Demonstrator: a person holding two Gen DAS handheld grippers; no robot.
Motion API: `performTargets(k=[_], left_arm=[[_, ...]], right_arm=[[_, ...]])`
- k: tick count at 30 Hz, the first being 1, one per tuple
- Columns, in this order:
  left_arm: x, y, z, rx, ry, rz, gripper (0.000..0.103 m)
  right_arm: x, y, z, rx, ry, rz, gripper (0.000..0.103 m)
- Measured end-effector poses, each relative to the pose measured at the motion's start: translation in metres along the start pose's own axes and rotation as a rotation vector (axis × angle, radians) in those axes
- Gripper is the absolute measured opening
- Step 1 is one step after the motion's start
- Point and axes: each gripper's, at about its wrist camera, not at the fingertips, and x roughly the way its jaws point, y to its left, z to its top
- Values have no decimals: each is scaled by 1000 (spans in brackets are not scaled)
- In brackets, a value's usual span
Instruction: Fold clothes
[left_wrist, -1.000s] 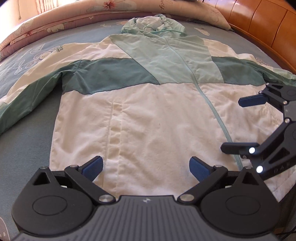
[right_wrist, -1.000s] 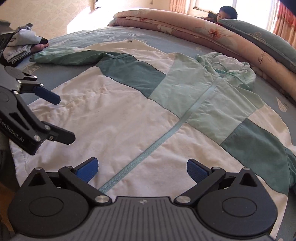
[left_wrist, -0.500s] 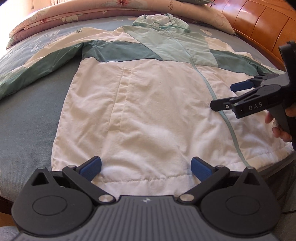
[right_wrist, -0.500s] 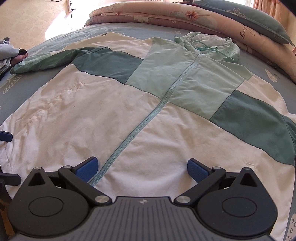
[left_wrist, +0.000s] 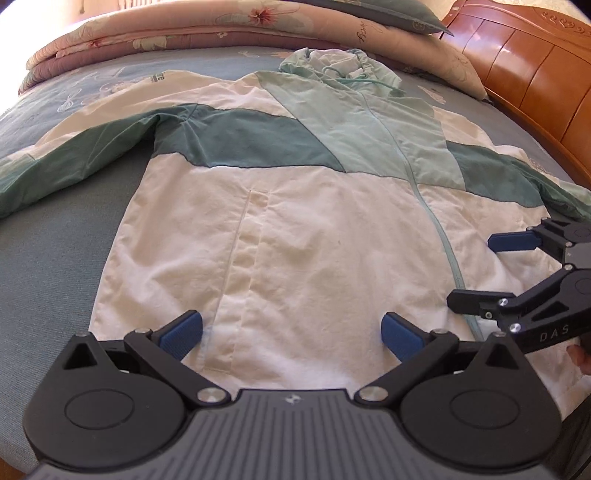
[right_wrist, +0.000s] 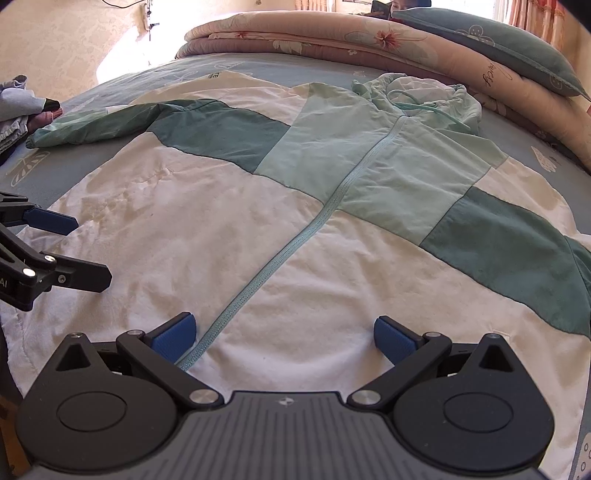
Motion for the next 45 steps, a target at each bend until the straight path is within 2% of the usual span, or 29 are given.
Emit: performTargets(k=[3,5,12,24,28,33,39,42,45], left_arm=[[-7,-6,-16,45,-23,31,102],[-12,-5,-22,30,-34,33,102],[-12,-4,-21,19,-25,39,102],[-11,-8,-24,-17,-58,76,102],[-11,-8,-24,-17,-58,75,102],[-13,-8,-27,-15,-73,69,102],[-12,-9,-23,9,-56,64,102],[-11,-12,-18,21,-45,66,102],[-16,-13,-14,33,-76,17,102]], right_arm=[[0,1,0,0,3,-2,103],[0,1,0,0,3,-3,103],[0,0,-1,8,0,-1,103],[0,-2,0,20,11,3,103],[-1,-1,-4,24,-14,-2,103],[-4,1,-14,36,-82,-22,103],[-11,1,-21,95,-91,-51,103],[-15,7,-24,137,-69,-94,103],[-19,12,-25,170,-34,-132,103]])
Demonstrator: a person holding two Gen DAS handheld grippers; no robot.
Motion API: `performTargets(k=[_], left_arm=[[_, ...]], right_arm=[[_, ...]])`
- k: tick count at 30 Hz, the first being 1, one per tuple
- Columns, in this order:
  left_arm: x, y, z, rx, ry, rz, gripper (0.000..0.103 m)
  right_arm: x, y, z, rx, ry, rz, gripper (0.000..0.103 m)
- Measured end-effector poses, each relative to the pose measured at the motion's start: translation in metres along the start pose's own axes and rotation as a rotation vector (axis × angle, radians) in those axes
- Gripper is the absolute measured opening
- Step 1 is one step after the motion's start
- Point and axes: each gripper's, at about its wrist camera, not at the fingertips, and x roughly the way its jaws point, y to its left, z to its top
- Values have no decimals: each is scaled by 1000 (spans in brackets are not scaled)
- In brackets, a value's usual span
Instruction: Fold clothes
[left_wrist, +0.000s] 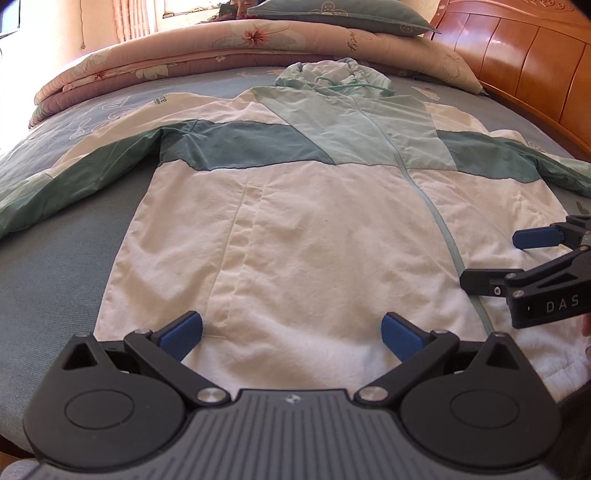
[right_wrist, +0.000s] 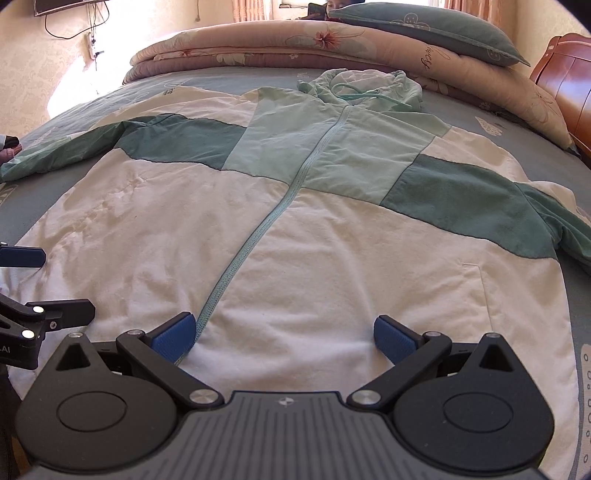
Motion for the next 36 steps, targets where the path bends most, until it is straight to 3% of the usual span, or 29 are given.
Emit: performTargets(k=[3,10,14,16,19,22,24,25,27,32,36], left_arm=[[-6,4,6,-22,-34,-74,102],[-1,13,28,-52,-38,-99,102],[16,2,73,11,-71,-120,102],[27,-4,100,43,-90,-152,102],[51,-8,133,55,-86,-260,102],[87,-9,136,31,-36,-271,102],[113,-6,125,14,25,-271,102],[119,-5,118,35,17,-268,102],[115,-8,112,103,-22,-250,102],[117,-3,110,95,-39,-255,102],[118,-12,105,170,-59,-217,102]], right_arm=[[0,0,-5,24,-20,-14,103],[-5,8,-20,85,-120,-82,103],[-7,5,-11,91,-70,-76,103],[-12,-2,-4,126,-35,-49,103],[-28,-26,14,212,-29,25,103],[-54,-65,51,268,-95,27,103],[-66,-93,80,302,-137,24,103],[-67,-105,95,314,-151,32,103],[-58,-133,129,330,-175,57,103],[15,-202,185,464,-130,50,103],[84,-237,201,615,-77,41,103]])
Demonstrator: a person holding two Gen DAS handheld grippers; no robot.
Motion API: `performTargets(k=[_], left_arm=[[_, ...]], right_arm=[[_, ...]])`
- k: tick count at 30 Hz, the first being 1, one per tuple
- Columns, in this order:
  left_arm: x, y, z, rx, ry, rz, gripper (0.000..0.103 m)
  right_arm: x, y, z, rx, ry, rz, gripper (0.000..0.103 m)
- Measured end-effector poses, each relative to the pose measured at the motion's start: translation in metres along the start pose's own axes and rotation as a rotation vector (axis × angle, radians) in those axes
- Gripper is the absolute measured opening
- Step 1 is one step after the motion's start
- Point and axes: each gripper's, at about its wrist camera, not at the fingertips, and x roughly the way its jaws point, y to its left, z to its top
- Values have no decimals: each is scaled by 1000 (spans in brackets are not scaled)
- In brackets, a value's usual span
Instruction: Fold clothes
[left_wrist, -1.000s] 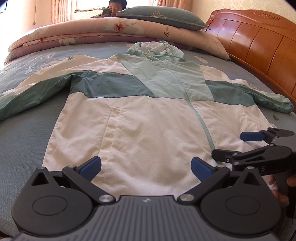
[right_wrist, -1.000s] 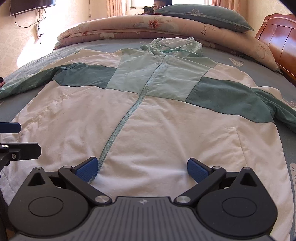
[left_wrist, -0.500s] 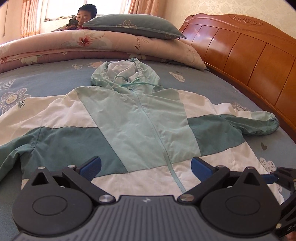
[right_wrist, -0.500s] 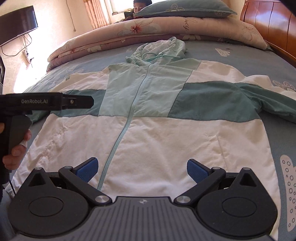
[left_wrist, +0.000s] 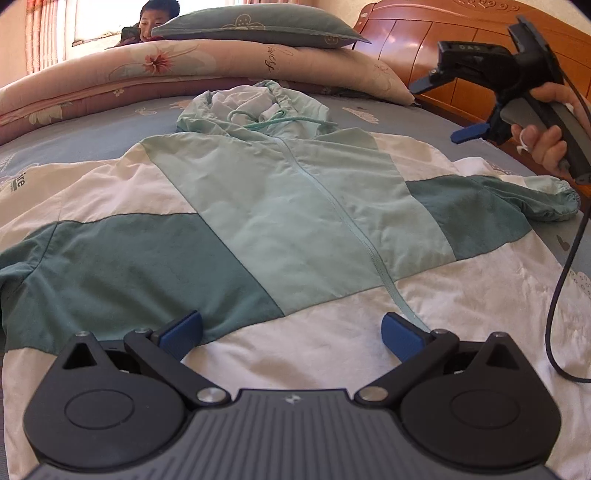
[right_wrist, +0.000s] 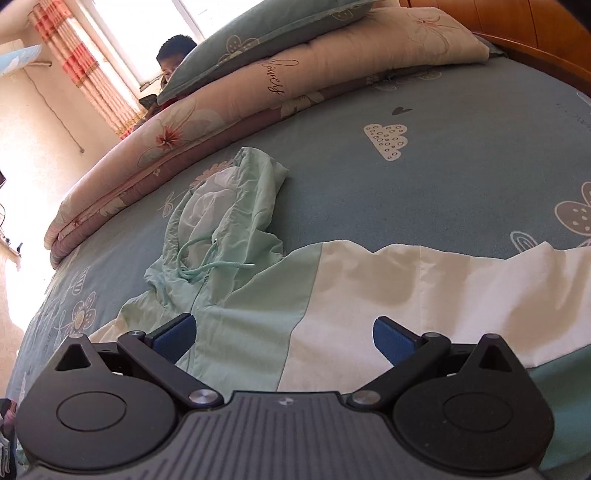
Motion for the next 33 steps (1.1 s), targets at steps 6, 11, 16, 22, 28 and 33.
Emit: performTargets(k=[6,11,16,22,28,33], left_arm=[[0,-1,-3,17,-16,1,102],[1,-1,-5,24,-28,4,102],[2,-1,-6,24,-33,5,102],[1,-2,-6,24,-34,5,102],[2,-3,-6,24,-34,11,102],[2,-3,-6,23,-36,10,102]], right_arm=[[75,-19,7,20,41,-157,103],[99,-24,21,-26,-6,-220,103],[120,-23,39,-149,-13,-282,103],[53,-22,41,-96,-65,-176,103],[16,-31,22,-44,85,-97,103],[52,-51,3,-27,107,-192,103]])
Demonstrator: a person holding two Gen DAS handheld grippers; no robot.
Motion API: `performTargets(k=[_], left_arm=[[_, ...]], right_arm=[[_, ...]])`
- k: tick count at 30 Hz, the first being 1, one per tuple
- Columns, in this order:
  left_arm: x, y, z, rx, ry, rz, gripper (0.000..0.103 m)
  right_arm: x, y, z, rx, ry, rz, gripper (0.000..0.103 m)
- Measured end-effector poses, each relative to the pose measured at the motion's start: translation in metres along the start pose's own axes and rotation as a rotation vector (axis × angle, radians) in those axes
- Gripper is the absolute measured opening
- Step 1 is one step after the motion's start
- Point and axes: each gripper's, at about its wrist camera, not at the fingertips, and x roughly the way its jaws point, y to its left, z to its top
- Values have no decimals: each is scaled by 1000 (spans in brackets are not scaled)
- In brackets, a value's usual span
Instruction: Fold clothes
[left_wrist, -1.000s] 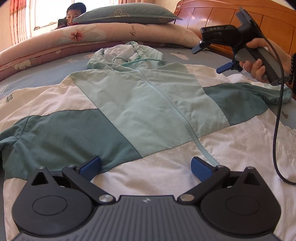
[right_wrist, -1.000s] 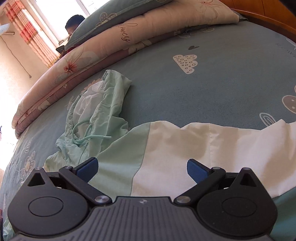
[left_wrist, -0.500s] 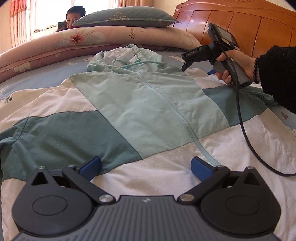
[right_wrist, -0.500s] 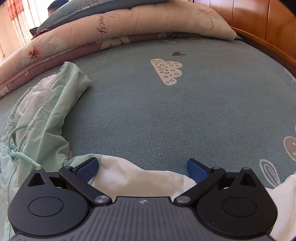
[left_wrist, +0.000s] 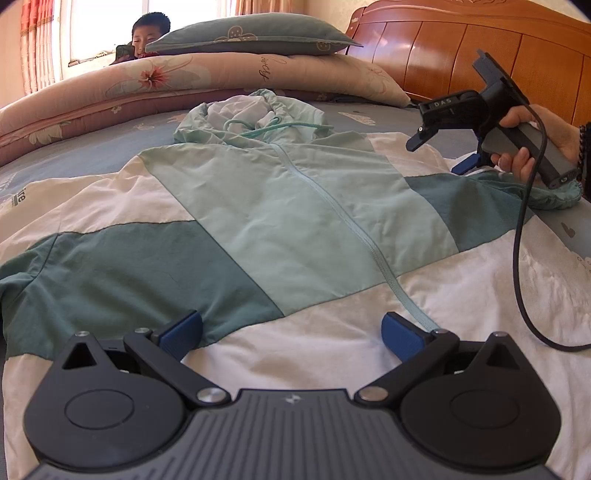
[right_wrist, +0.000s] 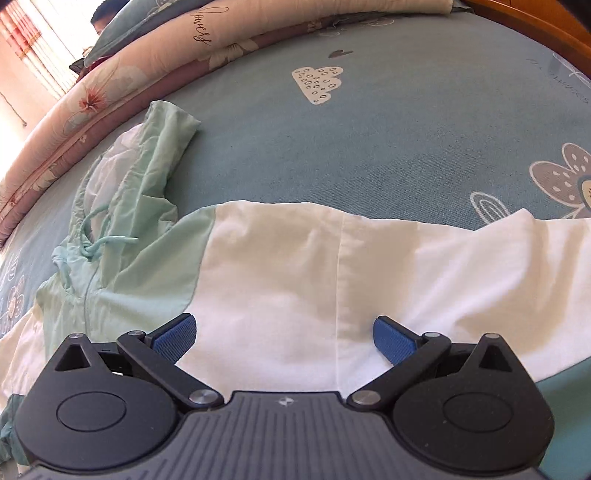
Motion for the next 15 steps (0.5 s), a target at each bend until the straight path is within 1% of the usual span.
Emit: performTargets(k=[2,4,6,8,10,13,15], left_arm=[[0,1,0,-1,-1,-2,102],[0,1,0,-1,-3,-2,102],[0,1,-1,-2,-4,-3,102],[0,1,-1,-1,-4,-2,102],[0,1,-1,-1,-3,-2,102],[-1,0,-1,0,-3,1,102],[-1,0,-1,0,-2,2,102]], right_arm=[[15,1,4,-51,-59,-78,103],[27,1,13,-78,-93,-116,103],[32,1,25,-65,-80,-129,103],[20,-1,30,-18,-58,-98,103],[-1,-3,27,14,-39,-34,103],[-42,-1,9,-15,-19,47,103],[-66,2,-9,-40,-13,74,103]])
